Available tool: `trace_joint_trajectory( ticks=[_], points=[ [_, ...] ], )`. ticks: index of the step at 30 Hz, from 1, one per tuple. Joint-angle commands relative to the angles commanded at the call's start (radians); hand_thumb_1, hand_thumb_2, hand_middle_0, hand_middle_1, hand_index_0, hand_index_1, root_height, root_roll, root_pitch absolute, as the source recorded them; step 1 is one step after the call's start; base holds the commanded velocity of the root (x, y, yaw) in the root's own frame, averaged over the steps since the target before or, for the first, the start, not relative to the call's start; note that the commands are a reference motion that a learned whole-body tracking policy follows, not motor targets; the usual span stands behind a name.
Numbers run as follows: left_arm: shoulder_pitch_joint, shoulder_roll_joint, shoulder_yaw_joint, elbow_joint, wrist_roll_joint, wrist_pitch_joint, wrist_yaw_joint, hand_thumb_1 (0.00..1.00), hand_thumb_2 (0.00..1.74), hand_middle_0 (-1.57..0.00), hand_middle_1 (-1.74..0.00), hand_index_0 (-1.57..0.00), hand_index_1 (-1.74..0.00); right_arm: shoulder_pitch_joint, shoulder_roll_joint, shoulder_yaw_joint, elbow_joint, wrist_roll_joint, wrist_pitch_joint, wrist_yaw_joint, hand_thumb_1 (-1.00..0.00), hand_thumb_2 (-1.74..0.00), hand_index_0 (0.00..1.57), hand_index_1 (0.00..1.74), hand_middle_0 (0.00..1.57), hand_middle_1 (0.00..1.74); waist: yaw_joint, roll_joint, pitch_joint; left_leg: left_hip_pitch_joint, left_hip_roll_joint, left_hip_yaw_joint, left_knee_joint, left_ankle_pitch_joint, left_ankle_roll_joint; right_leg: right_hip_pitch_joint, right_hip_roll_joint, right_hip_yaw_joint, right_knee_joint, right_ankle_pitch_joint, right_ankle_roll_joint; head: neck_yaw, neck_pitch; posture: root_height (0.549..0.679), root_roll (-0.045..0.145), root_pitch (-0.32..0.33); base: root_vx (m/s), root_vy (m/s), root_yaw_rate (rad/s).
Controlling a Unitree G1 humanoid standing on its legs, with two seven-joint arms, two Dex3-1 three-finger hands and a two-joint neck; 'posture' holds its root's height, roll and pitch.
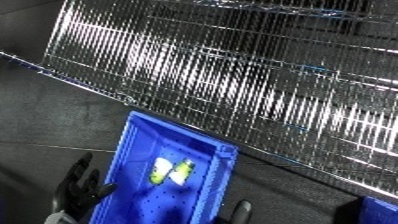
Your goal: Pick up the object and place it into the box
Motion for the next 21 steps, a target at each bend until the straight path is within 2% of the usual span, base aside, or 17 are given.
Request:
trace_joint_trajectory(
  ticks=[6, 10, 14, 18, 21],
  points=[
    [-0.005, -0.031, -0.045, 0.009, -0.004, 0.078, -0.146, 0.00, 0.00, 0.00, 0.00, 0.00, 0.00, -0.015, -0.002, -0.007, -0.004, 0.003, 0.004, -0.015, 0.00, 0.00, 0.00, 0.00, 0.00, 0.00, -0.012, 0.014, 0.000, 0.020, 0.001, 0.010, -0.011, 0.002, -0.0021, 0.014, 0.0009, 0.009, -0.023, 0.014, 0.0072, 0.067, -0.001, 0.643, 0.027, 0.042, -0.022, -0.025, -0.085],
    [-0.007, -0.058, -0.094, 0.005, 0.021, 0.134, -0.216, 0.00, 0.00, 0.00, 0.00, 0.00, 0.00, -0.030, -0.008, -0.018, -0.005, 0.017, 0.013, -0.019, 0.00, 0.00, 0.00, 0.00, 0.00, 0.00, -0.024, 0.033, 0.000, 0.024, 0.001, 0.021, 0.002, -0.007, 0.0000, 0.013, -0.0005, 0.018, -0.025, 0.022, 0.0113, 0.127, -0.033, 0.643, 0.029, 0.035, -0.034, -0.022, -0.110],
    [-0.011, -0.084, -0.136, 0.012, 0.060, 0.181, -0.252, 0.00, 0.00, 0.00, 0.00, 0.00, 0.00, -0.045, -0.008, -0.033, -0.008, 0.036, 0.025, -0.013, 0.00, 0.00, 0.00, 0.00, 0.00, 0.00, -0.042, 0.050, 0.000, 0.032, 0.005, 0.031, 0.015, -0.013, 0.0021, 0.012, 0.0021, 0.033, -0.025, 0.032, 0.0170, 0.257, -0.058, 0.643, 0.029, 0.027, -0.025, -0.022, -0.171],
    [-0.019, -0.130, -0.187, 0.029, 0.100, 0.202, -0.266, 0.00, 0.00, 0.00, 0.00, 0.00, 0.00, -0.077, -0.016, -0.038, -0.004, 0.011, 0.033, -0.021, 0.00, 0.00, 0.00, 0.00, 0.00, 0.00, -0.061, 0.072, 0.000, 0.045, 0.010, 0.040, 0.008, -0.006, 0.0026, 0.011, 0.0090, 0.051, -0.029, 0.041, 0.0188, 0.376, -0.078, 0.643, 0.030, 0.020, -0.031, 0.007, -0.191],
    [-0.031, -0.156, -0.217, 0.040, 0.119, 0.199, -0.245, 0.00, 0.00, 0.00, 0.00, 0.00, 0.00, -0.098, -0.025, -0.039, 0.008, -0.016, 0.038, -0.024, 0.00, 0.00, 0.00, 0.00, 0.00, 0.00, -0.073, 0.088, 0.000, 0.054, 0.013, 0.045, 0.002, 0.001, 0.0011, 0.010, 0.0098, 0.059, -0.024, 0.044, 0.0200, 0.438, -0.103, 0.643, 0.031, 0.013, -0.018, 0.017, -0.185]
  ],
)
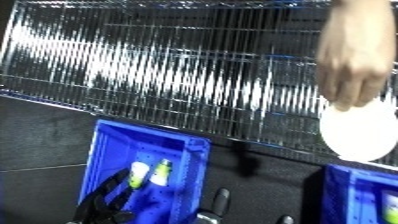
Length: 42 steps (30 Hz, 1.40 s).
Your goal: Pick up the object and place it into the box
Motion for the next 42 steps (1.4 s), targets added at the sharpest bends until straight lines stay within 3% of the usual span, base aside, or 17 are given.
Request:
trace_joint_trajectory(
  ticks=[11, 22, 29, 32, 36, 42],
  points=[
    [-0.028, -0.006, -0.062, 0.002, 0.092, 0.024, 0.067, 0.00, 0.00, 0.00, 0.00, 0.00, 0.00, -0.028, -0.031, -0.005, 0.029, -0.061, 0.016, 0.015, 0.00, 0.00, 0.00, 0.00, 0.00, 0.00, -0.039, 0.035, -0.005, 0.032, 0.008, 0.019, -0.026, 0.021, -0.0105, -0.002, -0.0049, 0.017, 0.023, 0.007, 0.0069, 0.247, -0.053, 0.641, 0.040, -0.010, 0.007, -0.002, -0.124],
    [-0.020, -0.011, -0.087, -0.007, 0.142, 0.029, 0.071, 0.00, 0.00, 0.00, 0.00, 0.00, 0.00, -0.045, -0.032, 0.019, 0.032, -0.110, 0.013, 0.023, 0.00, 0.00, 0.00, 0.00, 0.00, 0.00, -0.067, 0.038, -0.011, 0.030, 0.010, 0.046, 0.023, -0.011, -0.0093, -0.008, 0.0078, 0.040, 0.027, 0.015, 0.0035, 0.409, -0.064, 0.641, 0.048, -0.017, 0.011, -0.024, -0.133],
    [-0.024, -0.005, -0.094, -0.015, 0.166, 0.035, 0.098, 0.00, 0.00, 0.00, 0.00, 0.00, 0.00, -0.061, -0.041, 0.055, 0.005, -0.159, 0.022, 0.081, 0.00, 0.00, 0.00, 0.00, 0.00, 0.00, -0.074, 0.037, -0.014, 0.023, 0.009, 0.054, 0.044, -0.021, -0.0083, -0.013, 0.0158, 0.048, 0.035, 0.011, -0.0012, 0.435, -0.057, 0.641, 0.052, -0.016, 0.006, -0.018, -0.089],
    [-0.025, 0.002, -0.096, -0.030, 0.168, 0.047, 0.109, 0.00, 0.00, 0.00, 0.00, 0.00, 0.00, -0.063, -0.050, 0.081, -0.044, -0.163, 0.052, 0.135, 0.00, 0.00, 0.00, 0.00, 0.00, 0.00, -0.077, 0.035, -0.013, 0.019, 0.010, 0.056, 0.048, -0.021, -0.0092, -0.016, 0.0180, 0.049, 0.039, 0.009, -0.0023, 0.425, -0.047, 0.641, 0.052, -0.015, 0.001, -0.024, -0.037],
    [-0.022, 0.014, -0.096, -0.054, 0.171, 0.062, 0.124, 0.00, 0.00, 0.00, 0.00, 0.00, 0.00, -0.064, -0.068, 0.128, -0.169, -0.167, 0.133, 0.226, 0.00, 0.00, 0.00, 0.00, 0.00, 0.00, -0.079, 0.027, -0.010, 0.013, 0.013, 0.056, 0.050, -0.018, -0.0128, -0.019, 0.0197, 0.049, 0.040, 0.007, -0.0034, 0.411, -0.030, 0.641, 0.053, -0.011, -0.008, -0.031, -0.023],
    [0.007, 0.039, -0.089, -0.074, 0.165, 0.063, 0.131, 0.00, 0.00, 0.00, 0.00, 0.00, 0.00, -0.032, -0.123, 0.200, -0.522, -0.127, 0.280, 0.329, 0.00, 0.00, 0.00, 0.00, 0.00, 0.00, -0.091, 0.008, -0.008, 0.004, 0.025, 0.057, 0.052, -0.012, -0.0185, -0.024, 0.0211, 0.049, 0.040, 0.002, -0.0066, 0.352, -0.012, 0.641, 0.052, -0.004, -0.008, -0.030, -0.039]
  ],
)
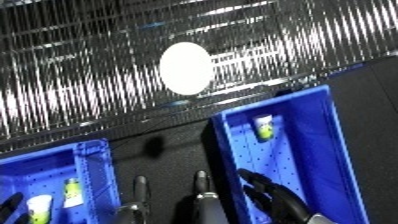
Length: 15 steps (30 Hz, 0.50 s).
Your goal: Pick up the object and place it into the box
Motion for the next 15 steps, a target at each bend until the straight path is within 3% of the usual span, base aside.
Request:
trace_joint_trajectory(
  ticks=[3, 8, 11, 15],
  points=[
    [0.014, 0.011, 0.007, 0.009, -0.005, -0.007, -0.006, 0.00, 0.00, 0.00, 0.00, 0.00, 0.00, 0.025, -0.033, 0.017, -0.190, 0.043, 0.040, 0.049, 0.00, 0.00, 0.00, 0.00, 0.00, 0.00, -0.008, -0.011, -0.002, -0.002, 0.008, 0.001, -0.002, 0.003, -0.0029, -0.002, 0.0000, 0.000, -0.002, -0.002, -0.0004, -0.028, 0.001, 0.641, 0.051, 0.000, 0.004, -0.021, -0.057],
    [0.019, 0.022, 0.014, 0.055, -0.011, -0.017, -0.017, 0.00, 0.00, 0.00, 0.00, 0.00, 0.00, 0.012, -0.079, 0.008, -0.418, 0.116, 0.044, 0.112, 0.00, 0.00, 0.00, 0.00, 0.00, 0.00, -0.016, -0.023, -0.010, -0.005, 0.019, 0.002, -0.007, 0.007, -0.0096, -0.004, -0.0010, 0.000, -0.007, -0.003, 0.0024, -0.058, 0.003, 0.641, 0.051, 0.006, 0.012, -0.014, -0.036],
    [0.024, 0.026, 0.025, 0.084, -0.007, -0.024, -0.027, 0.00, 0.00, 0.00, 0.00, 0.00, 0.00, -0.002, -0.094, -0.028, -0.533, 0.179, 0.008, 0.109, 0.00, 0.00, 0.00, 0.00, 0.00, 0.00, -0.020, -0.026, -0.015, -0.003, 0.025, 0.003, -0.012, 0.009, -0.0124, -0.002, -0.0041, 0.000, -0.013, -0.002, 0.0047, -0.065, 0.010, 0.642, 0.052, 0.008, 0.026, -0.008, -0.014],
    [0.038, 0.024, 0.043, 0.108, 0.013, -0.028, -0.036, 0.00, 0.00, 0.00, 0.00, 0.00, 0.00, -0.019, -0.088, -0.114, -0.651, 0.236, -0.085, 0.046, 0.00, 0.00, 0.00, 0.00, 0.00, 0.00, -0.026, -0.024, -0.023, 0.002, 0.028, 0.005, -0.028, 0.013, -0.0152, 0.002, -0.0084, 0.000, -0.029, 0.002, 0.0093, -0.068, 0.022, 0.643, 0.055, 0.011, 0.042, 0.005, -0.007]
  ],
)
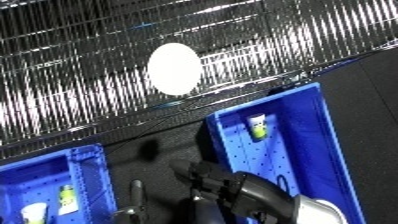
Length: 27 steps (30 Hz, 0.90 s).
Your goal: Pick up the object and place it into the box
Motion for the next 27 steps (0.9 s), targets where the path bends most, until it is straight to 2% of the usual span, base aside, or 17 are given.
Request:
trace_joint_trajectory(
  ticks=[6, 10, 13, 18, 22, 27],
  points=[
    [0.010, -0.017, 0.010, 0.009, 0.022, -0.002, -0.002, 0.00, 0.00, 0.00, 0.00, 0.00, 0.00, -0.046, 0.038, -0.114, -0.104, 0.007, -0.170, -0.129, 0.00, 0.00, 0.00, 0.00, 0.00, 0.00, -0.005, 0.008, -0.004, 0.020, -0.001, 0.009, -0.046, 0.014, -0.0059, 0.012, 0.0014, 0.000, -0.042, 0.014, 0.0064, 0.004, 0.012, 0.648, 0.059, 0.021, 0.033, 0.019, -0.003],
    [0.008, -0.029, 0.009, 0.001, 0.029, 0.002, 0.001, 0.00, 0.00, 0.00, 0.00, 0.00, 0.00, -0.074, 0.053, -0.176, -0.141, -0.051, -0.279, -0.242, 0.00, 0.00, 0.00, 0.00, 0.00, 0.00, -0.009, 0.014, -0.004, 0.028, -0.003, 0.014, -0.061, 0.018, -0.0075, 0.017, 0.0030, 0.001, -0.057, 0.019, 0.0076, -0.002, 0.016, 0.649, 0.062, 0.023, 0.020, 0.032, -0.013],
    [0.003, -0.039, 0.005, -0.011, 0.033, 0.008, 0.009, 0.00, 0.00, 0.00, 0.00, 0.00, 0.00, -0.094, 0.057, -0.211, -0.147, -0.102, -0.331, -0.315, 0.00, 0.00, 0.00, 0.00, 0.00, 0.00, -0.010, 0.018, -0.002, 0.031, -0.006, 0.017, -0.062, 0.017, -0.0062, 0.020, 0.0032, 0.002, -0.060, 0.021, 0.0062, 0.003, 0.007, 0.650, 0.063, 0.021, 0.019, 0.029, -0.009],
    [-0.002, -0.047, -0.007, -0.032, 0.045, 0.024, 0.021, 0.00, 0.00, 0.00, 0.00, 0.00, 0.00, -0.129, 0.041, -0.225, -0.091, -0.189, -0.354, -0.414, 0.00, 0.00, 0.00, 0.00, 0.00, 0.00, -0.002, 0.022, 0.001, 0.035, -0.010, 0.016, -0.055, 0.015, -0.0037, 0.025, 0.0006, 0.002, -0.058, 0.021, 0.0026, 0.028, 0.030, 0.650, 0.065, 0.013, 0.032, 0.013, 0.018],
    [0.005, -0.048, -0.014, -0.047, 0.052, 0.035, 0.028, 0.00, 0.00, 0.00, 0.00, 0.00, 0.00, -0.170, 0.009, -0.197, -0.011, -0.260, -0.339, -0.526, 0.00, 0.00, 0.00, 0.00, 0.00, 0.00, 0.011, 0.028, 0.007, 0.038, -0.013, 0.012, -0.053, 0.018, -0.0002, 0.029, -0.0021, 0.002, -0.057, 0.022, -0.0005, 0.048, 0.034, 0.650, 0.066, 0.009, 0.026, 0.010, 0.010],
    [0.007, -0.053, -0.029, -0.050, 0.061, 0.032, 0.031, 0.00, 0.00, 0.00, 0.00, 0.00, 0.00, -0.220, -0.016, -0.154, 0.099, -0.303, -0.305, -0.635, 0.00, 0.00, 0.00, 0.00, 0.00, 0.00, 0.029, 0.035, 0.016, 0.035, -0.024, 0.002, -0.048, 0.021, 0.0028, 0.033, -0.0067, -0.002, -0.057, 0.022, -0.0065, 0.093, 0.034, 0.650, 0.068, 0.005, 0.014, 0.002, 0.051]
  ],
)
